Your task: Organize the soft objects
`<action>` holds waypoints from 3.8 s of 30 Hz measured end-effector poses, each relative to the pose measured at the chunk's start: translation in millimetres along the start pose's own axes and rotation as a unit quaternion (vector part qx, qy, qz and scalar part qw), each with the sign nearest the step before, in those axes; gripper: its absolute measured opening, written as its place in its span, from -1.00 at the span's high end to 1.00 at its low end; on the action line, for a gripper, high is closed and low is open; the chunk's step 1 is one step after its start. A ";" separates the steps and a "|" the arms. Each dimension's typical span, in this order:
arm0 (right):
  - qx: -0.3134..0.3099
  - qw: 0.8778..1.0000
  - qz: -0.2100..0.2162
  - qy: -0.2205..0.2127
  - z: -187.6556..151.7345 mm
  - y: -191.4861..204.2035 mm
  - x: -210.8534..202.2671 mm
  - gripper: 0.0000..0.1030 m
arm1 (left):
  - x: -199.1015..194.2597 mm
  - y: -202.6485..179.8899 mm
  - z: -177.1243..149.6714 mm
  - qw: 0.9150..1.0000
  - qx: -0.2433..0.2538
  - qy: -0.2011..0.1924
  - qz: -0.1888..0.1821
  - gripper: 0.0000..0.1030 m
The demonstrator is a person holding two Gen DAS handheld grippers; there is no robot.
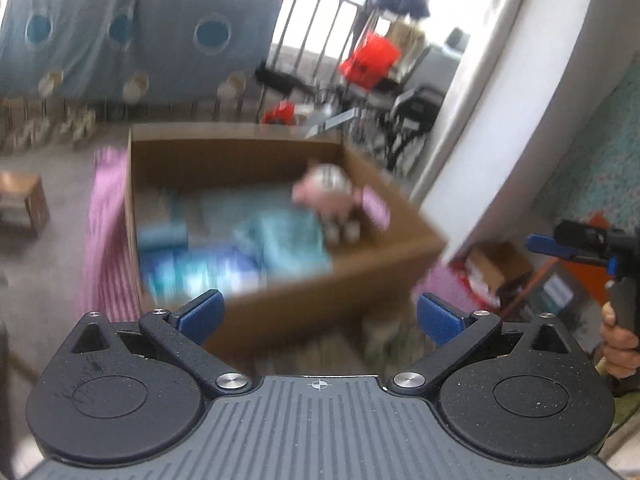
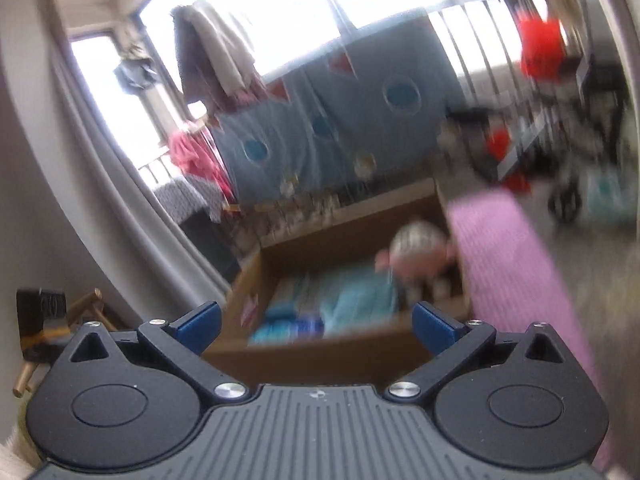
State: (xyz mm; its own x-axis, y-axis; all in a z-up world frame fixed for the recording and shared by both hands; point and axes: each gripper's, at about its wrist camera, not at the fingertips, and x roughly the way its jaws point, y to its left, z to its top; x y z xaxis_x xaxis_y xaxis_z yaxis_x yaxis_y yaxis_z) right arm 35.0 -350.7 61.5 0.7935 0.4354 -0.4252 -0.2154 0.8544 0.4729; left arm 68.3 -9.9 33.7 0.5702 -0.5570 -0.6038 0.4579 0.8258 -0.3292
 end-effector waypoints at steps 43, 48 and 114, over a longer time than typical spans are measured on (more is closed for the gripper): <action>0.204 0.957 -0.001 0.204 -131.6 -33.6 132.0 0.04 | 69.0 59.7 -88.6 0.972 -0.197 0.060 -0.112 -0.12; 0.204 0.956 0.005 0.211 -134.3 -31.3 141.8 0.12 | 62.5 74.2 -95.0 0.961 -0.232 0.055 -0.139 -0.12; 0.092 0.983 0.030 0.159 -112.4 24.4 116.8 0.67 | -6.5 63.9 -89.6 0.990 -0.133 0.023 -0.033 0.66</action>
State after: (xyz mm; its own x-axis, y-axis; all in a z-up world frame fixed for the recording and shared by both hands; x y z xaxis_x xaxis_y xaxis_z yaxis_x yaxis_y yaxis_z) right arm 58.5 -247.1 -63.4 0.5589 0.5753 -0.5972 -0.1265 0.7709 0.6243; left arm 32.8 54.5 -48.4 0.5113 -0.6108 -0.6045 0.2939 0.7853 -0.5449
